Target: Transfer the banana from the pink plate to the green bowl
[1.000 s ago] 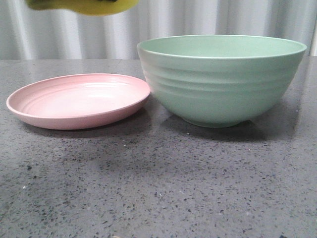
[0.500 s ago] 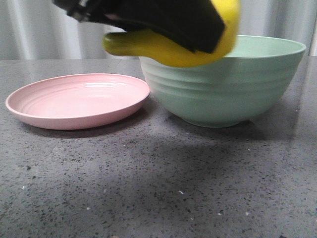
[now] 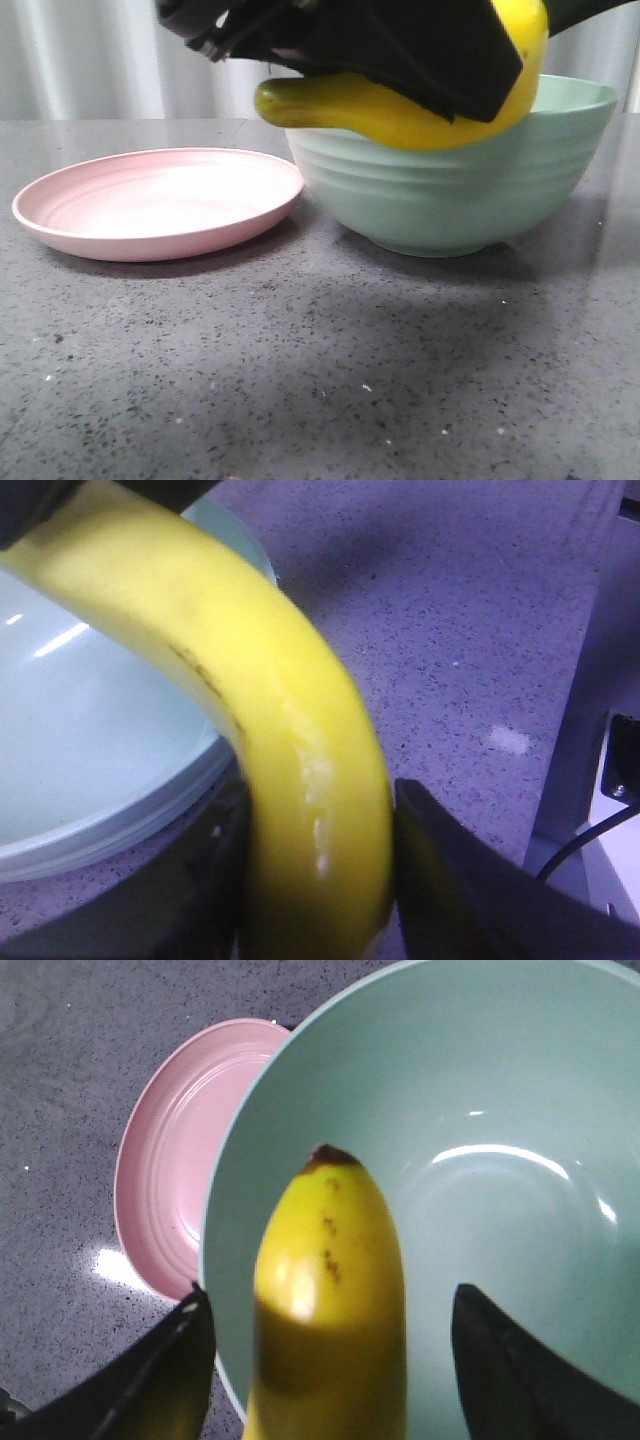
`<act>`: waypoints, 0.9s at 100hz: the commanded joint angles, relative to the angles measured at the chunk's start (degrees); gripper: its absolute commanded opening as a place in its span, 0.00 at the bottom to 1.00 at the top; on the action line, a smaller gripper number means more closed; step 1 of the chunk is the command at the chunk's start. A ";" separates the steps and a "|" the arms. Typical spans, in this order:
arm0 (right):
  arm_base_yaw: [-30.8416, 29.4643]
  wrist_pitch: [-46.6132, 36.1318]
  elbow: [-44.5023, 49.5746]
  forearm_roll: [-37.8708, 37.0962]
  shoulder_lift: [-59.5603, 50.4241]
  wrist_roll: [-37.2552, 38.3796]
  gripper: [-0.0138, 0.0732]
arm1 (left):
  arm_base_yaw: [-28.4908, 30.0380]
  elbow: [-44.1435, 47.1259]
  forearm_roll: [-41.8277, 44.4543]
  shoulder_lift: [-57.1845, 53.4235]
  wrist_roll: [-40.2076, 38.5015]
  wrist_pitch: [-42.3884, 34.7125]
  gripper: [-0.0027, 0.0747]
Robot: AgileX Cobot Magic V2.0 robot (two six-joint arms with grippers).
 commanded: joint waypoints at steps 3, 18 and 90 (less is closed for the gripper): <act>0.02 -1.58 -2.77 3.16 0.67 -1.64 0.64 | -0.46 -2.30 -0.18 -1.43 -0.10 -5.16 0.15; 0.02 -0.77 -3.16 3.35 2.02 -1.64 0.64 | -0.46 -2.30 -0.18 -1.43 -0.10 -5.47 0.15; -2.38 1.31 -8.86 3.81 1.88 -1.64 0.12 | 1.02 -2.30 2.96 -10.35 -0.10 -8.28 0.53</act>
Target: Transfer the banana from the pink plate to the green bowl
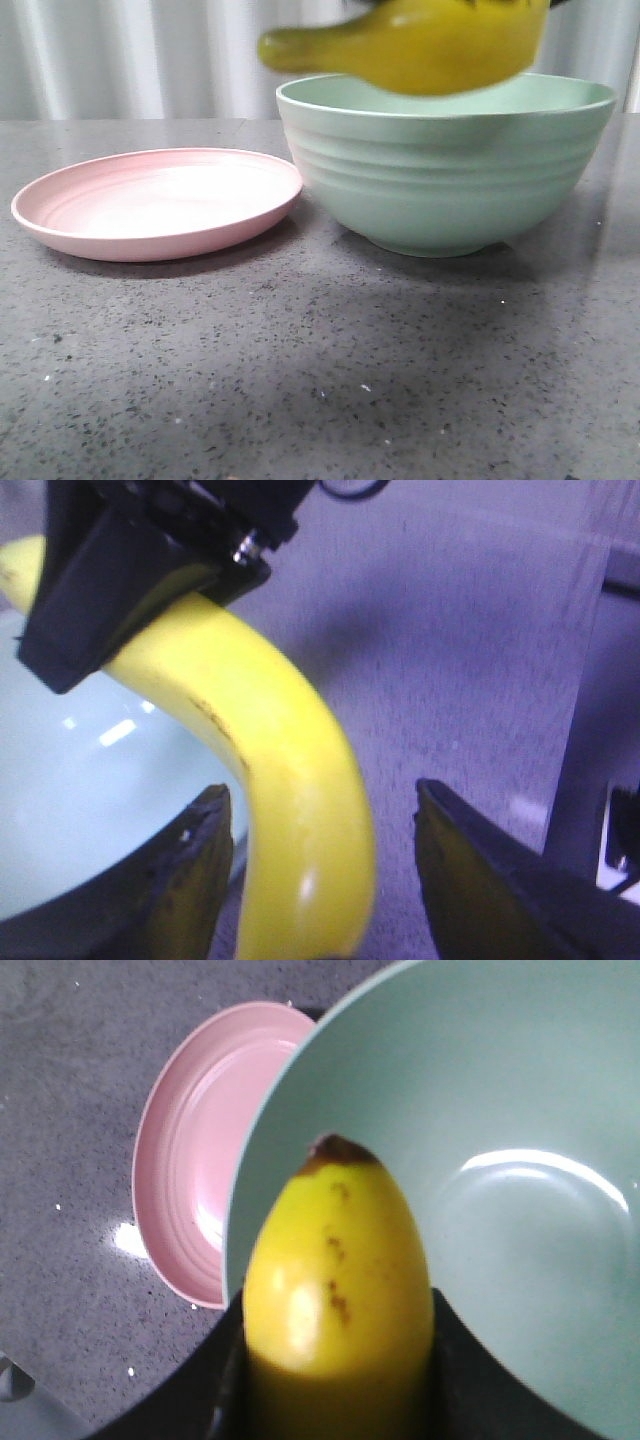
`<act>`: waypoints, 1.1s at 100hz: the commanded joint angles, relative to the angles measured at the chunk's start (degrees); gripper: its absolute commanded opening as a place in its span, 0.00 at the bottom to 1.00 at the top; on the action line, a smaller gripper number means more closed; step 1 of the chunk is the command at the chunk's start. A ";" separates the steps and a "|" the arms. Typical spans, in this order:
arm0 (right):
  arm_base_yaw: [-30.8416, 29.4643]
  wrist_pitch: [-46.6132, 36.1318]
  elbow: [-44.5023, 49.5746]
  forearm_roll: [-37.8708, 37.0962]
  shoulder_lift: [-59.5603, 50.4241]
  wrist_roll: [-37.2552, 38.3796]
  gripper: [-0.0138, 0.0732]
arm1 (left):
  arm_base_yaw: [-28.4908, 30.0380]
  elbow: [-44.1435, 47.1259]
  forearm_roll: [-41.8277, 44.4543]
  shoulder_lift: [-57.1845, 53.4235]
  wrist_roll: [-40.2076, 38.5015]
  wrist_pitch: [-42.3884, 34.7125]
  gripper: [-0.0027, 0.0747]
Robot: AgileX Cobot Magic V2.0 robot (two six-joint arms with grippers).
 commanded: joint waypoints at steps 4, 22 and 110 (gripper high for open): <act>-2.40 -1.89 -5.10 0.92 -1.50 -0.38 0.12 | 1.04 -2.08 1.52 -6.87 -0.10 -4.71 0.53; -6.68 -8.26 -6.84 -0.92 -1.50 -0.66 0.12 | 2.50 -2.08 3.26 -13.05 -0.10 -6.95 0.52; -6.04 -12.22 -7.30 -5.86 6.34 -2.46 0.59 | 2.75 -2.08 3.15 -14.19 -0.10 -7.18 0.52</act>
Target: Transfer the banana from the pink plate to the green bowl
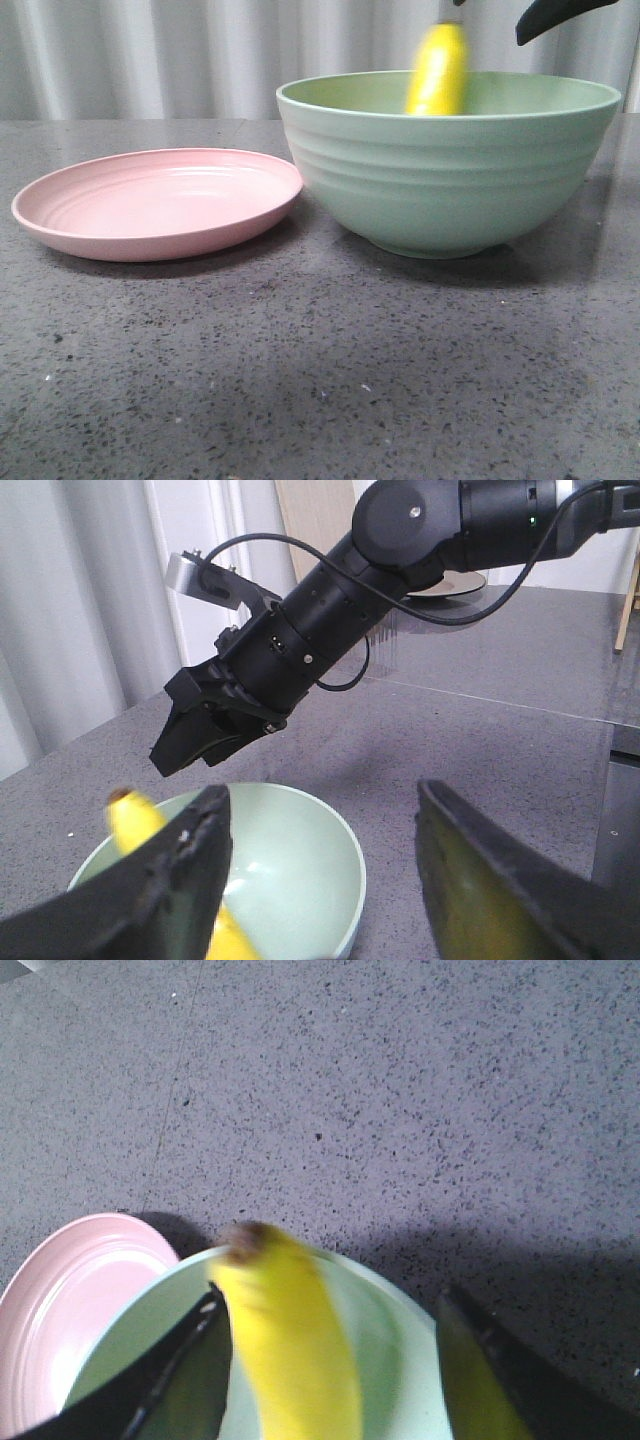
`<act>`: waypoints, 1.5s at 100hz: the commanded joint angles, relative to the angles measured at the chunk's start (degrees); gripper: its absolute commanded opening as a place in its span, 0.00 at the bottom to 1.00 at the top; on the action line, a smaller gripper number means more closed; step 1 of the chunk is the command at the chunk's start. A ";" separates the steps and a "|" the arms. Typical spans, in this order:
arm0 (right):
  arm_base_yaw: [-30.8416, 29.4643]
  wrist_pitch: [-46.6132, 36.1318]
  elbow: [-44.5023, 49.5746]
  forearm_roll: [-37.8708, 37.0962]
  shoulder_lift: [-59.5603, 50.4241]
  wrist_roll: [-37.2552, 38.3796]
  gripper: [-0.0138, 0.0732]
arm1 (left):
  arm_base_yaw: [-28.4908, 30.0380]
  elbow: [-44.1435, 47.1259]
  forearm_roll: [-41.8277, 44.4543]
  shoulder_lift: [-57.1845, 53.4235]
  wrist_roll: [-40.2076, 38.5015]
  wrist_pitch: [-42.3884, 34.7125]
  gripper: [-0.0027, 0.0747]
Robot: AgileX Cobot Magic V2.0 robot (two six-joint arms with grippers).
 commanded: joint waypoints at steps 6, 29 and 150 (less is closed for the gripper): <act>-0.05 -0.71 -3.11 0.43 -2.48 -0.82 0.59 | 0.03 -1.94 -0.20 -0.78 -0.10 -4.43 0.52; -0.05 2.17 -3.48 -5.66 -7.99 -0.91 0.36 | 0.03 -1.30 -0.44 -3.61 -0.10 -4.28 0.17; 0.07 -11.44 45.90 -10.43 -75.18 -9.73 0.08 | 4.25 31.13 -3.96 -20.95 -0.10 -26.77 0.01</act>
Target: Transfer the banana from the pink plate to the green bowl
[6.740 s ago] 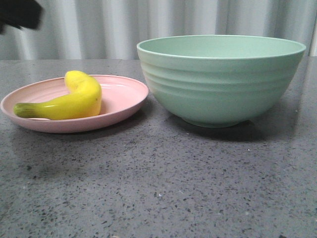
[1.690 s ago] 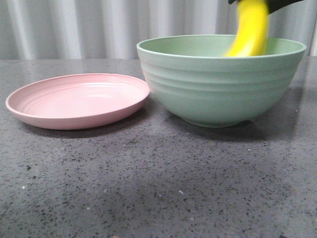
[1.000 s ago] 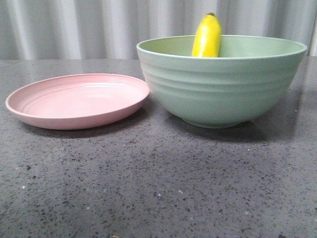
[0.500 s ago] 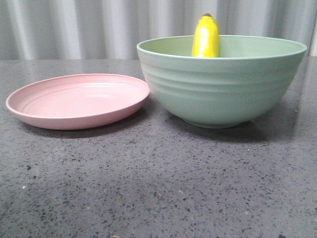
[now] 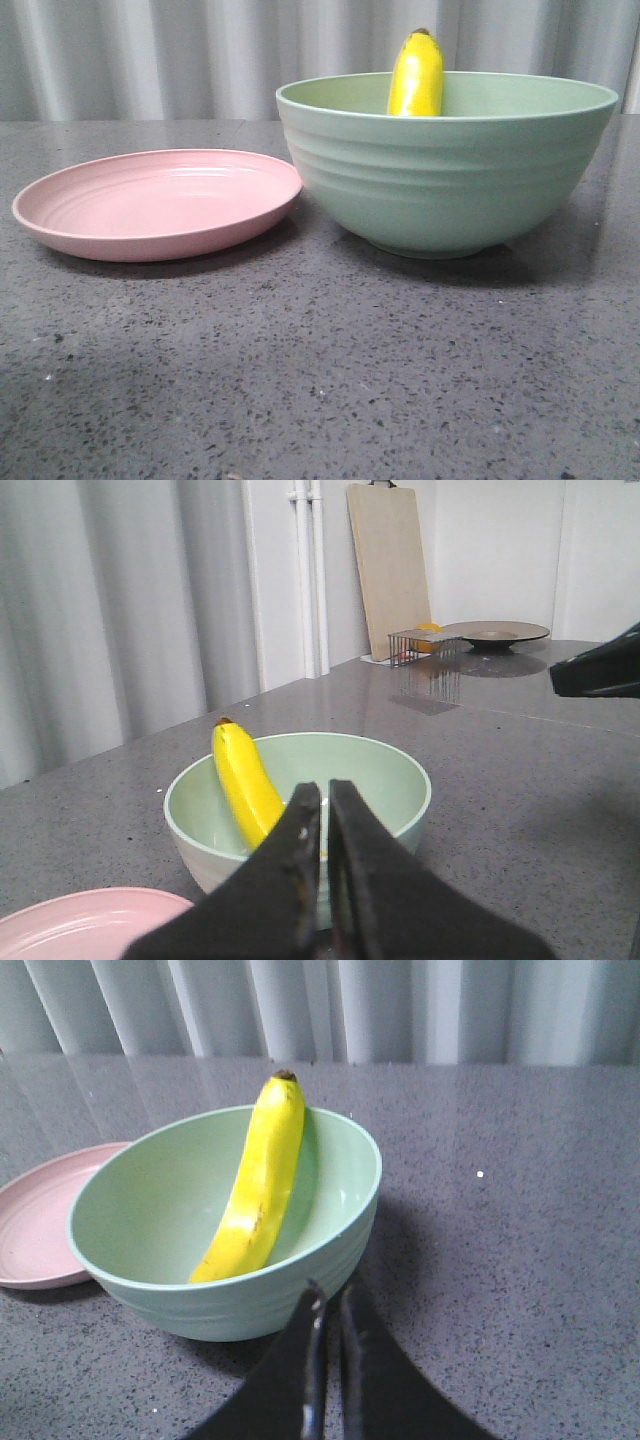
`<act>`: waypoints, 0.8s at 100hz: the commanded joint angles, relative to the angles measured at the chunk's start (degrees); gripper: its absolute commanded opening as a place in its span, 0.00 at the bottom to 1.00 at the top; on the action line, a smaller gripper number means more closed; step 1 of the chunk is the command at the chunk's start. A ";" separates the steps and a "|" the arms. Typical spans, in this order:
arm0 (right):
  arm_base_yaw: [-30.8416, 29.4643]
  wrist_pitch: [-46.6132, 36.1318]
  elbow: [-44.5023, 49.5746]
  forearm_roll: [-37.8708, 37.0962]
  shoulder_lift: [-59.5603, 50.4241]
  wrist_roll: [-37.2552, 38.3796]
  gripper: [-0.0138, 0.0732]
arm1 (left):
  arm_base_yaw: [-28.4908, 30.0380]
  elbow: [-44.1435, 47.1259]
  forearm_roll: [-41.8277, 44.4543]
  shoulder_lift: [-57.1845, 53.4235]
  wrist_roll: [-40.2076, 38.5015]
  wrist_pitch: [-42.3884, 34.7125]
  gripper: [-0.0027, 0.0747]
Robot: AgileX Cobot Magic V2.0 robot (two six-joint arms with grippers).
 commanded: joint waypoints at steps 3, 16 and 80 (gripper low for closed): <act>0.07 -4.77 0.60 0.05 -5.40 -0.86 0.08 | 0.21 0.97 -2.52 -0.18 -0.10 -7.87 0.01; 0.07 -5.21 1.96 0.05 -12.10 -0.86 0.08 | 0.21 2.80 -3.46 -0.18 -0.10 -9.25 0.01; 0.07 -4.70 2.17 0.05 -13.16 -0.76 0.08 | 0.21 3.04 -3.46 -0.18 -0.10 -10.80 0.01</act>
